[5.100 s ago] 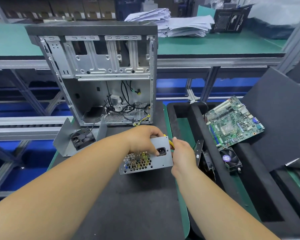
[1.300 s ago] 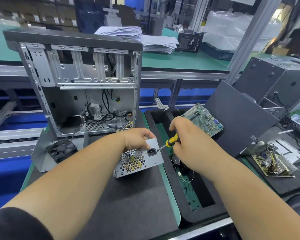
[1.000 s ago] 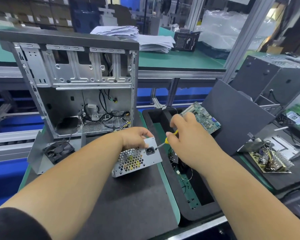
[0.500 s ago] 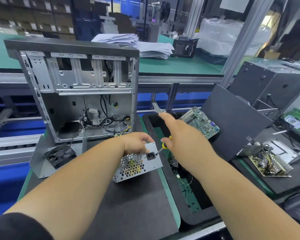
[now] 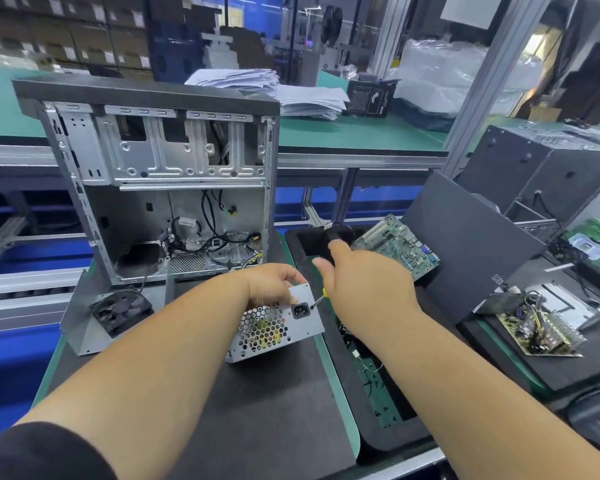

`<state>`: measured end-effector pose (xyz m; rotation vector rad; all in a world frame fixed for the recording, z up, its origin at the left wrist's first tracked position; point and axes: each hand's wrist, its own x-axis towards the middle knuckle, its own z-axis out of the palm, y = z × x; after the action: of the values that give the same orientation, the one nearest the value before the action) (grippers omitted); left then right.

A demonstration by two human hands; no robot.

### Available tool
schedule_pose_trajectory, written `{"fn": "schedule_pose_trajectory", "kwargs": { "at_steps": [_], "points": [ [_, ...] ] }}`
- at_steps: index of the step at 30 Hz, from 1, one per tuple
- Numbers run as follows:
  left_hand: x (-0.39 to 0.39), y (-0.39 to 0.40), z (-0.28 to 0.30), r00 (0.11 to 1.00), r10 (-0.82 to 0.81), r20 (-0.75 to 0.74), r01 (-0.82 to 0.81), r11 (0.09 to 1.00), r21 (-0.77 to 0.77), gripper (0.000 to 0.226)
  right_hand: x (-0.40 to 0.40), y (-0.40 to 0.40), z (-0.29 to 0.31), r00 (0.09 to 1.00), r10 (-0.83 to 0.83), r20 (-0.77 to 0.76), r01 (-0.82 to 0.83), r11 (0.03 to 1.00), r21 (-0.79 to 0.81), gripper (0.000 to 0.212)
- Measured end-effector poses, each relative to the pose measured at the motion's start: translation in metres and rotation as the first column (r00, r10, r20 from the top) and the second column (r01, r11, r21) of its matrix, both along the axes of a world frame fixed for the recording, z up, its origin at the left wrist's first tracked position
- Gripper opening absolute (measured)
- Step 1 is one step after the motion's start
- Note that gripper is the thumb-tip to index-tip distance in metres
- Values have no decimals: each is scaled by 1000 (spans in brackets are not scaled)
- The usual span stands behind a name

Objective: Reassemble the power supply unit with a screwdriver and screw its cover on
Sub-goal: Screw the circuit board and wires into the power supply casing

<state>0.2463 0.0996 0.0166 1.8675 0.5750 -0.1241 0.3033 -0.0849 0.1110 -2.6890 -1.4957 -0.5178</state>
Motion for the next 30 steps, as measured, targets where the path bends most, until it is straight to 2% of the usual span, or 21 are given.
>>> {"fn": "schedule_pose_trajectory", "kwargs": {
  "at_steps": [1, 3, 4, 5, 6, 8, 9, 10, 11, 13, 14, 15, 17, 18, 20, 22, 23, 25, 27, 29, 30],
  "points": [
    [0, 0, 0, 1000, 2, -1, -2, 1000, 0, 26, 2, 1, -1, 993, 53, -107, -49, 998, 45, 42],
    [-1, -1, 0, 1000, 6, 0, -6, 1000, -8, 26, 8, 1, 1, 913, 217, -344, -185, 975, 122, 63],
    [-1, -1, 0, 1000, 7, 2, -7, 1000, -11, 26, 9, 1, 2, 885, 260, -386, -228, 965, 127, 70],
    [-1, -2, 0, 1000, 4, 3, -4, 1000, -8, 27, 9, 1, 2, 895, 266, -358, -243, 964, 109, 68],
    [-1, -2, 0, 1000, 0, 3, 0, 1000, 2, 27, 8, 2, 1, 938, 238, -254, -221, 971, 91, 57],
    [-1, -2, 1, 1000, -5, -4, 5, 1000, 26, 28, 7, 3, 0, 995, 96, -25, -95, 995, 41, 35],
    [0, -2, 1, 1000, -5, -8, 5, 999, 33, 28, 8, 2, -1, 999, 39, 8, -39, 999, 38, 35],
    [0, -1, 1, 1000, -3, -8, 3, 999, 32, 28, 10, 2, -1, 999, 28, -23, -27, 998, 56, 36],
    [0, -1, 1, 1000, 0, -7, 0, 1000, 27, 28, 13, 2, 0, 990, 63, -125, -52, 995, 90, 38],
    [0, -1, 0, 1000, 5, -5, -5, 1000, 17, 28, 18, 2, 5, 899, 221, -377, -175, 973, 154, 54],
    [0, -1, 0, 1000, 4, -4, -4, 1000, 17, 28, 18, 1, 9, 857, 283, -431, -235, 958, 163, 60],
    [0, -1, -1, 1000, 1, -4, -1, 1000, 19, 28, 17, 1, 10, 853, 312, -418, -278, 950, 142, 59],
    [1, 0, 0, 1000, -5, -7, 5, 1000, 19, 29, 14, 3, 10, 932, 266, -248, -259, 964, 60, 40],
    [1, 0, 0, 1000, -8, -12, 8, 1000, 20, 29, 13, 4, 9, 971, 182, -152, -182, 983, 16, 28],
    [0, 1, 1, 1000, -14, -25, 15, 1000, 26, 30, 15, 4, 7, 998, 8, -70, -12, 999, -50, 24],
    [1, 2, 1, 1000, -13, -25, 14, 1000, 15, 30, 17, 2, 6, 991, 5, -135, -7, 1000, -9, 23],
    [1, 3, 1, 1000, -11, -21, 12, 1000, 6, 29, 18, 1, 7, 969, 70, -236, -65, 998, 27, 21],
    [1, 4, 0, 1000, -10, -15, 10, 1000, 0, 29, 19, -1, 11, 892, 207, -401, -195, 978, 70, 42],
    [1, 4, 0, 1000, -12, -8, 12, 1000, -13, 29, 19, 1, 12, 900, 249, -358, -244, 968, 60, 44],
    [2, 5, 0, 1000, -13, -7, 13, 1000, -22, 30, 17, 5, 11, 964, 178, -198, -175, 984, 32, 22],
    [2, 5, 1, 1000, -16, -9, 16, 1000, -21, 29, 16, 7, 10, 986, 104, -128, -105, 994, 0, 22]
  ]
}}
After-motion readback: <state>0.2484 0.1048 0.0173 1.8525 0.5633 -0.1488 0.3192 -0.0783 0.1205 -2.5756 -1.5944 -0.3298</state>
